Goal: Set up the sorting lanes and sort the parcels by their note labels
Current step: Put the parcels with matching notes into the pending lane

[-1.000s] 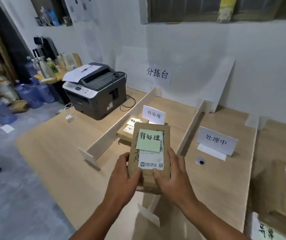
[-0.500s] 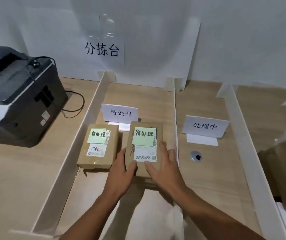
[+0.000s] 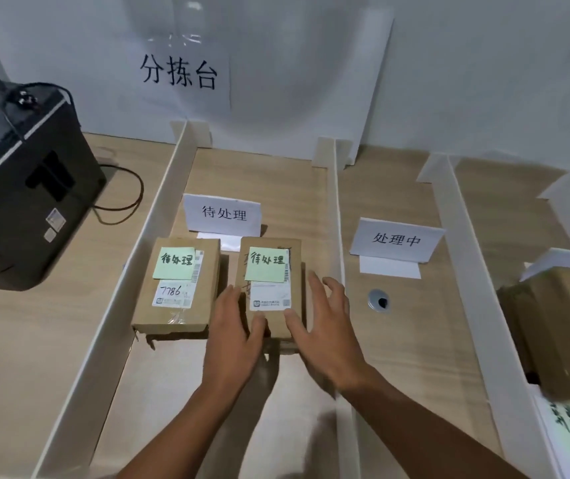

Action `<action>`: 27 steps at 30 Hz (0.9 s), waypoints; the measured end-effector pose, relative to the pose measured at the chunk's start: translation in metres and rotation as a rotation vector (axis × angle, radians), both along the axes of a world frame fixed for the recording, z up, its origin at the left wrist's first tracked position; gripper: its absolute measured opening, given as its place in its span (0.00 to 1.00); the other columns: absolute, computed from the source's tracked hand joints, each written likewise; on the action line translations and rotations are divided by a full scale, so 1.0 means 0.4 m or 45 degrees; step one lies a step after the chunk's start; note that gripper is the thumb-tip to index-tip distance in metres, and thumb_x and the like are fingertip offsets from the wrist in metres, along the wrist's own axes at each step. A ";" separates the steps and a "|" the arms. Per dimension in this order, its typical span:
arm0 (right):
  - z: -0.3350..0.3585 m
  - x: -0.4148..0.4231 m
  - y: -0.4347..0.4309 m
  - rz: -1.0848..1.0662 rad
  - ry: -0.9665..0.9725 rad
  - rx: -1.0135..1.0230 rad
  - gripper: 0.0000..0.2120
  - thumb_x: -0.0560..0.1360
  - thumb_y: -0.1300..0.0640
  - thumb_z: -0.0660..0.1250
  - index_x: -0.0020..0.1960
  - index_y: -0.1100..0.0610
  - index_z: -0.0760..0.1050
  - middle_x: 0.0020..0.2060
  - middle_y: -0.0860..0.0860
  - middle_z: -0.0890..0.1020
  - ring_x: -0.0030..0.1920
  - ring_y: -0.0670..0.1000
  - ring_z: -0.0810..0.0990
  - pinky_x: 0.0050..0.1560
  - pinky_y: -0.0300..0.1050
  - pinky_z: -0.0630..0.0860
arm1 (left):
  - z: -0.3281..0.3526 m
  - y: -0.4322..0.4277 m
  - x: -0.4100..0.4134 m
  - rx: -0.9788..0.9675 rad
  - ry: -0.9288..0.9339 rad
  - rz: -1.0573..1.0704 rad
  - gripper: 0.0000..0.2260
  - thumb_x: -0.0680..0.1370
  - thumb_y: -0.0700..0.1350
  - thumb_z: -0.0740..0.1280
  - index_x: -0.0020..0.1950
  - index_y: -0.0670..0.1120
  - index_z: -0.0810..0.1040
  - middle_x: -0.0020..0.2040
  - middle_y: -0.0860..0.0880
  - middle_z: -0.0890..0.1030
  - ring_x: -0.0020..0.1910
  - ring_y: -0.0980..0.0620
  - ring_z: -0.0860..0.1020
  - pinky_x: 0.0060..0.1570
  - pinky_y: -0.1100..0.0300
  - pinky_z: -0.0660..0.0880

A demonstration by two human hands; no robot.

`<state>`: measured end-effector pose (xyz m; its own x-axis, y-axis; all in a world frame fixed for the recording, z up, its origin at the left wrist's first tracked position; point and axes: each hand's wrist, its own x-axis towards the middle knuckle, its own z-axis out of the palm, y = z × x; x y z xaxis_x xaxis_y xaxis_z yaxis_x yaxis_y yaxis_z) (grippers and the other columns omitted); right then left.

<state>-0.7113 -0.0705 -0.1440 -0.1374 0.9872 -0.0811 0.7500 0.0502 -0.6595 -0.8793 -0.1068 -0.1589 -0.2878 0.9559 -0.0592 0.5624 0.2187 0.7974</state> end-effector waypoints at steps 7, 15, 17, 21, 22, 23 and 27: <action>0.253 0.375 -0.162 -0.036 -0.218 0.320 0.35 0.75 0.30 0.50 0.80 0.39 0.52 0.80 0.46 0.54 0.80 0.49 0.49 0.73 0.53 0.68 | 0.246 -0.081 0.298 0.179 0.272 -0.242 0.27 0.81 0.61 0.63 0.78 0.53 0.68 0.81 0.50 0.63 0.81 0.47 0.57 0.79 0.42 0.56; 0.444 1.051 -0.560 -0.255 -0.386 0.541 0.34 0.78 0.35 0.54 0.80 0.48 0.62 0.79 0.53 0.63 0.80 0.56 0.56 0.78 0.57 0.57 | 0.437 -0.327 0.980 0.459 0.387 -0.685 0.33 0.78 0.73 0.53 0.79 0.58 0.65 0.82 0.54 0.58 0.82 0.47 0.51 0.79 0.41 0.46; 0.467 1.247 -0.698 -0.375 -0.424 0.542 0.33 0.79 0.36 0.55 0.81 0.47 0.60 0.79 0.53 0.62 0.81 0.56 0.53 0.79 0.59 0.54 | 0.464 -0.401 1.197 0.494 0.412 -0.840 0.36 0.76 0.75 0.47 0.80 0.61 0.61 0.83 0.55 0.55 0.83 0.48 0.48 0.79 0.43 0.42; 0.508 1.590 -0.959 -0.632 -0.514 0.517 0.31 0.80 0.37 0.58 0.80 0.47 0.61 0.79 0.55 0.63 0.80 0.56 0.54 0.79 0.59 0.53 | 0.499 -0.556 1.579 0.561 0.371 -1.045 0.38 0.74 0.77 0.44 0.81 0.63 0.57 0.84 0.59 0.50 0.83 0.52 0.43 0.79 0.45 0.41; 0.518 1.663 -1.018 -0.688 -0.534 0.507 0.31 0.80 0.37 0.57 0.80 0.47 0.61 0.79 0.55 0.63 0.80 0.57 0.55 0.79 0.59 0.53 | 0.504 -0.595 1.662 0.573 0.342 -1.102 0.39 0.74 0.77 0.44 0.81 0.62 0.57 0.84 0.59 0.50 0.82 0.53 0.42 0.79 0.46 0.40; 0.527 1.737 -1.076 -0.744 -0.543 0.495 0.32 0.80 0.36 0.56 0.81 0.46 0.60 0.79 0.55 0.62 0.81 0.56 0.54 0.79 0.59 0.53 | 0.507 -0.634 1.750 0.584 0.323 -1.161 0.38 0.74 0.76 0.45 0.81 0.62 0.58 0.84 0.58 0.50 0.82 0.53 0.42 0.79 0.47 0.40; 0.543 1.989 -1.258 -0.967 -0.574 0.475 0.33 0.79 0.33 0.51 0.81 0.43 0.58 0.81 0.53 0.59 0.81 0.54 0.51 0.80 0.53 0.47 | 0.507 -0.755 2.062 0.599 0.301 -1.368 0.38 0.74 0.76 0.47 0.81 0.61 0.57 0.83 0.56 0.53 0.82 0.50 0.46 0.79 0.43 0.42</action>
<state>0.0842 -0.5738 0.0732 0.5173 0.7727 0.3679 0.8482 -0.4055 -0.3409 -0.0547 -0.4089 0.0437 0.7149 0.6279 0.3076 0.4224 -0.7385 0.5256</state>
